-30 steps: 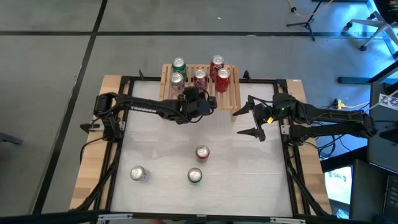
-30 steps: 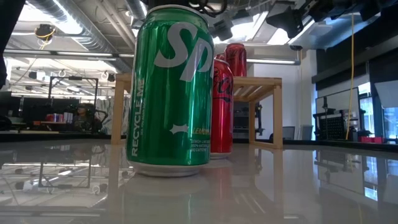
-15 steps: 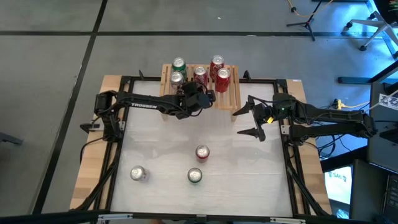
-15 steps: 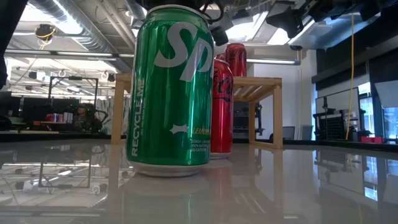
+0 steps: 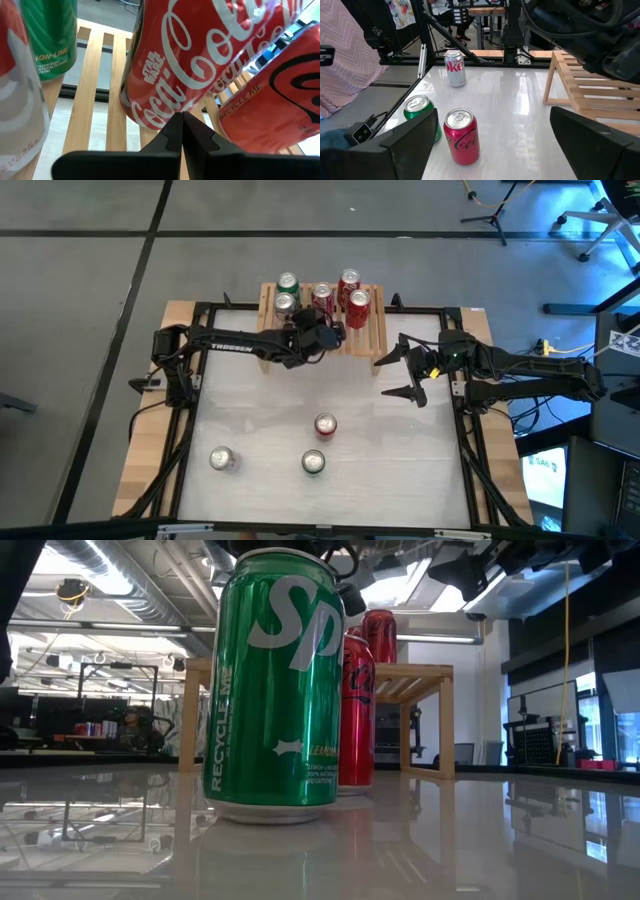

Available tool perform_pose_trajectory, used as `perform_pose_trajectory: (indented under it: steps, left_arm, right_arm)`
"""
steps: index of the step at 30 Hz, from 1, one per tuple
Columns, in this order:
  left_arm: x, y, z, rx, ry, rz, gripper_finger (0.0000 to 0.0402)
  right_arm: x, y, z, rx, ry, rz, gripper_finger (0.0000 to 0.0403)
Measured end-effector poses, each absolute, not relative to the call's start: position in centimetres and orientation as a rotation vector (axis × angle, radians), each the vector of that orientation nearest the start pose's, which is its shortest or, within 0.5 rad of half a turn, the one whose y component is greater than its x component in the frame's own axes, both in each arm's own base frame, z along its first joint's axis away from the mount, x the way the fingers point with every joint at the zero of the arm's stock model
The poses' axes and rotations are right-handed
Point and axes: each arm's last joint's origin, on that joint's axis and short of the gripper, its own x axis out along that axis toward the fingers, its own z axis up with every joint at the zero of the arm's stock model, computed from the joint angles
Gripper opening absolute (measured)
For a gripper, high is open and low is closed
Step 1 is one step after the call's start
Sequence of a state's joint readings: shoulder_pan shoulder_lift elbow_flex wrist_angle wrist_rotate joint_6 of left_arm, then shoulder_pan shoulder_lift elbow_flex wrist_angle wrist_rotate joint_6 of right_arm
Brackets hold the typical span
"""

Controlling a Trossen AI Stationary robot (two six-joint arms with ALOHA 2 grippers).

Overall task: Place canned beverage on shelf
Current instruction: Put the red/white soda can on the shelf

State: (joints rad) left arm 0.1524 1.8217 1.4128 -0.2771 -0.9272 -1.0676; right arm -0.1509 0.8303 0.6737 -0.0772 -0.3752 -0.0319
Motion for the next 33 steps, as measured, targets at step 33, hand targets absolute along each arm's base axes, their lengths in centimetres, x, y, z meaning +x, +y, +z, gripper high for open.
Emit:
perform_pose_trajectory:
  steps: [33]
  left_arm:
    - [40.1, 6.9, 25.1, -0.710, 0.022, 1.231, 0.0000]
  right_arm:
    - [18.6, -1.7, 29.7, 0.030, 0.227, 0.227, 0.0379]
